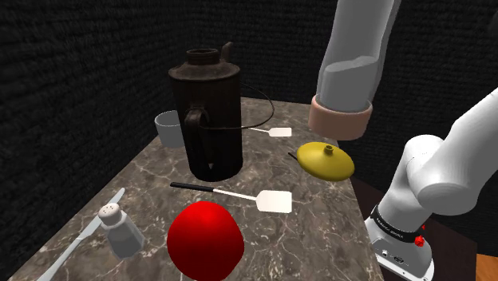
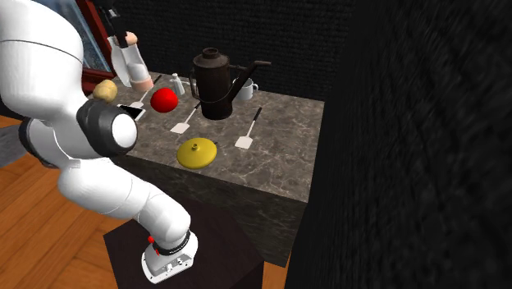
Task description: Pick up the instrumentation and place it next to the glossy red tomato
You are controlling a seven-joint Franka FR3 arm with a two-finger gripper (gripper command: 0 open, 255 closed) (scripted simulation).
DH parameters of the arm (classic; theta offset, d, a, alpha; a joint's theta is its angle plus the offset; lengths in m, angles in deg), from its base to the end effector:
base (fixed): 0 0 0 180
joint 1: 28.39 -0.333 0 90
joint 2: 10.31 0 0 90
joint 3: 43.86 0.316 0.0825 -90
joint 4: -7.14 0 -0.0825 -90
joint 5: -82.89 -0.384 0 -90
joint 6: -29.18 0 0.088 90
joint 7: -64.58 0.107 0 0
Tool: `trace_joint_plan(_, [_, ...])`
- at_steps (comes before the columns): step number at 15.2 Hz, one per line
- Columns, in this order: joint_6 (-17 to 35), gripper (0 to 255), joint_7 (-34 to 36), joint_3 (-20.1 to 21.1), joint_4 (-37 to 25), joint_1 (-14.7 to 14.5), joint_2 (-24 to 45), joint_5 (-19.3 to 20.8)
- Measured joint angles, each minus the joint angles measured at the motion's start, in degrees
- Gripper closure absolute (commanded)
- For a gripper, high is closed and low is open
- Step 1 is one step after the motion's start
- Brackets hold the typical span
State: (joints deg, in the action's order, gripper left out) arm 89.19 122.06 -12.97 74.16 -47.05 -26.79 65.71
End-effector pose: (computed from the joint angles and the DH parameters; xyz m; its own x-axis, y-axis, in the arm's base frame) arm 0.1471 0.3440 0.8558 0.9997 0.0191 -0.0140 0.0168 -0.9882 -0.1520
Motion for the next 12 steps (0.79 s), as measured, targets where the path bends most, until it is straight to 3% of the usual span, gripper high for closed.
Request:
trace_joint_plan(3, [0.07, 255, 6.95, 6.84, -5.03, -1.1, 4.38, 2.39])
trace_joint_plan(5, [-1.34, 255, 13.74, 14.02, -12.02, -2.89, 10.32, 6.9])
trace_joint_plan(7, [-2.79, 255, 21.34, 21.94, -19.06, -7.67, 17.9, 15.02])
trace_joint_plan(8, [-4.74, 255, 25.44, 25.5, -24.35, -13.17, 23.09, 21.26])
trace_joint_plan(9, [-4.21, 255, 26.68, 25.67, -23.69, -13.8, 23.22, 23.78])
trace_joint_plan(12, [0.51, 255, 23.16, 23.81, -14.83, -6.53, 16.19, 14.67])
